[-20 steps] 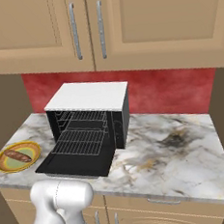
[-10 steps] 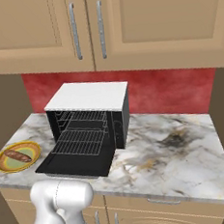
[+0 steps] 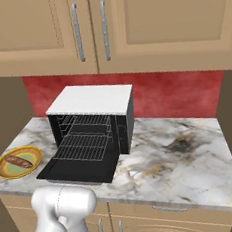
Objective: Pull the toaster oven rack outwards. Pick up the baguette from the plate and place it on the toaster oven rack. Close the toaster oven door fully and set the temperature to the lowest setting.
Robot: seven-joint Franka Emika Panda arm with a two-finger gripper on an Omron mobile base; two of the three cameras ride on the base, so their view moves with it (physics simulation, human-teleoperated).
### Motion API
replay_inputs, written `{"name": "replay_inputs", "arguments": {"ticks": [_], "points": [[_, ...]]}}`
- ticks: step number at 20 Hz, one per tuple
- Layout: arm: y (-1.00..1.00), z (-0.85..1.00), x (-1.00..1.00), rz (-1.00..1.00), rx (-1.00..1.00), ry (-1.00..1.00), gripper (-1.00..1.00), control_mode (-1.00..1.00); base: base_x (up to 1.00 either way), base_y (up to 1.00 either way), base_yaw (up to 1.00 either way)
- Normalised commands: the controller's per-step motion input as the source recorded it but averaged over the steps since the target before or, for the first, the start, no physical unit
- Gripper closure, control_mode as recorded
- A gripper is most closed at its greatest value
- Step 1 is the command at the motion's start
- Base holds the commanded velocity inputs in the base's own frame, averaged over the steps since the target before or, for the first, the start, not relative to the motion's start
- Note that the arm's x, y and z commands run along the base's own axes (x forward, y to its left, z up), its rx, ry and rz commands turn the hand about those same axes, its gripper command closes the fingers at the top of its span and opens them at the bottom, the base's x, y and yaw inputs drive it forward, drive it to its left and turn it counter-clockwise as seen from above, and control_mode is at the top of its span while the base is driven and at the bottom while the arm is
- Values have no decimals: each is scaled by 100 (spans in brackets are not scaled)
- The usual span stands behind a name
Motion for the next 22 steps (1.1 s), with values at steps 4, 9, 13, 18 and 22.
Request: {"name": "replay_inputs", "arguments": {"ticks": [4, 9, 13, 18, 22], "points": [[0, -8, 17, -16, 0, 11, -100, -100, 0, 0, 0], [-3, -16, 22, -18, 0, 8, -100, -100, 0, 0, 0], [-9, -26, 31, -16, 0, 12, -100, -100, 0, 0, 0], [-1, -33, 35, -16, 0, 14, -100, -100, 0, 0, 0], [0, -36, 32, -16, 0, 9, -100, -100, 0, 0, 0]]}}
